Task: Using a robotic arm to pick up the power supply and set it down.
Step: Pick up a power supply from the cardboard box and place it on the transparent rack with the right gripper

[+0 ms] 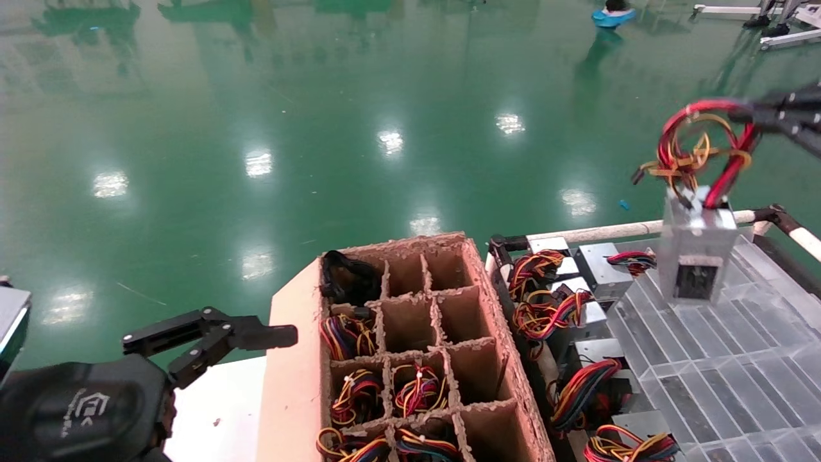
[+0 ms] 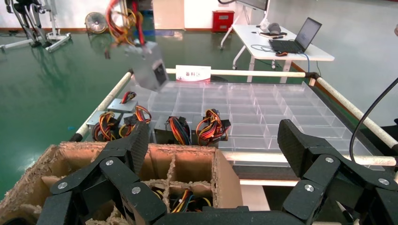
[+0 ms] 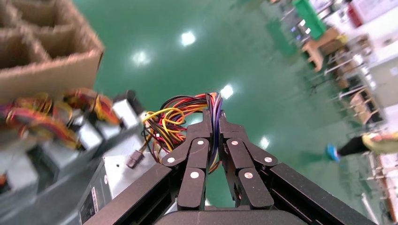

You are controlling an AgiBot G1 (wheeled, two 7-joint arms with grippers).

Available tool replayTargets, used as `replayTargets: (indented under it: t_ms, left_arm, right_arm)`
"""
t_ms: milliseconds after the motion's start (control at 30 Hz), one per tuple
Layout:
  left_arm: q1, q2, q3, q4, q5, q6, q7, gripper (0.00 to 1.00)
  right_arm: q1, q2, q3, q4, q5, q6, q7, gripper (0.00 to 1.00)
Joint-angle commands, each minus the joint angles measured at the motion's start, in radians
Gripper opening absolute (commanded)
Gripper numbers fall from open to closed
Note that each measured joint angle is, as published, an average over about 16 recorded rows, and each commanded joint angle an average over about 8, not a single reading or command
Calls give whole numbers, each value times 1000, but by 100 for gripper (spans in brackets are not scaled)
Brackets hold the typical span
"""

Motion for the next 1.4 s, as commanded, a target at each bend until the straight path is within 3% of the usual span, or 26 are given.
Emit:
replayTargets:
  t_ms: [33,400,833,1400]
  left_arm:
    - [0,0,0,0,0,0,0,100]
    - [0,0,1,0,0,0,0,100]
    - [0,0,1,0,-1,0,1,100]
    - [0,-1,2,0,-1,-1,1,100]
  right_arm:
    - [-1,11,-6,-24,-12,-9,-25,0]
    - [-12,-44,-45,-147,-52,-42,-114,0]
    - [-36,-150,-82,-222,-85,-28,-161,0]
    - [-71,-141,-72,-340,-73,9,-235,0]
